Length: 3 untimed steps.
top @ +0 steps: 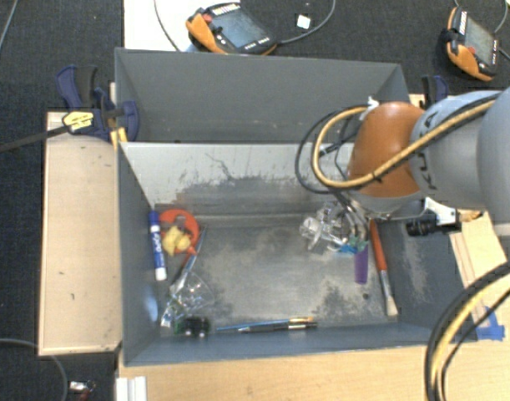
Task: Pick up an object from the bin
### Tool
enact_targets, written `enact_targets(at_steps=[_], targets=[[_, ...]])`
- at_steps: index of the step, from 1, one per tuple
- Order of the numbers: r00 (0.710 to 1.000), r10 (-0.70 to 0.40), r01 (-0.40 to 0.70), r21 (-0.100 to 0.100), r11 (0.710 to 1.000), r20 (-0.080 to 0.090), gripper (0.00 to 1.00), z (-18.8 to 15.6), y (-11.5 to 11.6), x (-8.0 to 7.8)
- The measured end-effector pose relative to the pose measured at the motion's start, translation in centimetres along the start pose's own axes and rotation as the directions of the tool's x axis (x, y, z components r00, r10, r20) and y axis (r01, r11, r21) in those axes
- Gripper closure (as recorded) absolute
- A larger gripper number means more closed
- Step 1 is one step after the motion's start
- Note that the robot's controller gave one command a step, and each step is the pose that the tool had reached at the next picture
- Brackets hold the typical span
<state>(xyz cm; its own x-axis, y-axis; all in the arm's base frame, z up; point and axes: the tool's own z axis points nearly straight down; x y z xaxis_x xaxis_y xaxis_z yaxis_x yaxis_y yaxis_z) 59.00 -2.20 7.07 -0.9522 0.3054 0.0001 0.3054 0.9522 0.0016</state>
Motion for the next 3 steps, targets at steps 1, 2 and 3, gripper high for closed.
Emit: enact_targets(at_steps=[1,2,3], targets=[[1.0,0.0,0.0,0.0,1.0,0.0,1.0,0.0,0.0,0.0],[1.0,0.001,-0.001,0.002,1.0,-0.009,1.0,-1.4,-0.1,0.3],[1.0,0.0,0.0,-0.001,1.0,0.001,1.0,-5.9,0.0,0.0]])
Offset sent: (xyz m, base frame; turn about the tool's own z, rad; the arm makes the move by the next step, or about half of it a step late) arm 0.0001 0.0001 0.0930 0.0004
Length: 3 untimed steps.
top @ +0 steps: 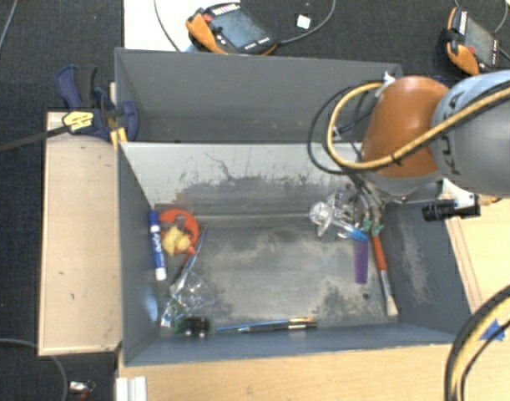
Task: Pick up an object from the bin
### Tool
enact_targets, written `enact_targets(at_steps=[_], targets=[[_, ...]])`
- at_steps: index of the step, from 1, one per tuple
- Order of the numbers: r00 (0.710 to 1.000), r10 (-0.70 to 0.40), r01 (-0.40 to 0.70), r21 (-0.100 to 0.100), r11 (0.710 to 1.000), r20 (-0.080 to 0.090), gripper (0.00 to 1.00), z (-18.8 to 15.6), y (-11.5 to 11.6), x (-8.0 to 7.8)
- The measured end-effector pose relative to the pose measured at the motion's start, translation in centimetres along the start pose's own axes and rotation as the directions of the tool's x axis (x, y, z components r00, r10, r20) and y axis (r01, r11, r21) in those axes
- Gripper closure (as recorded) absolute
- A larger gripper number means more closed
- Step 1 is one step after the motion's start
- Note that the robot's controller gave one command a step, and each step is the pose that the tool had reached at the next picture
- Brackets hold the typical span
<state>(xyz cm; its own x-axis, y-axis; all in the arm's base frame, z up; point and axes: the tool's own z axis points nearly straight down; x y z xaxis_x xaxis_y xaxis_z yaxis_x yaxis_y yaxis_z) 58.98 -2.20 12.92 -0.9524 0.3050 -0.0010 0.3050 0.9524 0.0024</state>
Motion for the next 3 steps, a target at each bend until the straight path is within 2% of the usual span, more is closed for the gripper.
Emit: enact_targets(at_steps=[1,3], targets=[[1.0,-0.001,0.001,0.0,1.0,-0.003,1.0,-3.5,0.0,0.1],[1.0,-0.002,0.002,-0.002,1.0,0.004,1.0,-6.2,0.0,-0.1]])
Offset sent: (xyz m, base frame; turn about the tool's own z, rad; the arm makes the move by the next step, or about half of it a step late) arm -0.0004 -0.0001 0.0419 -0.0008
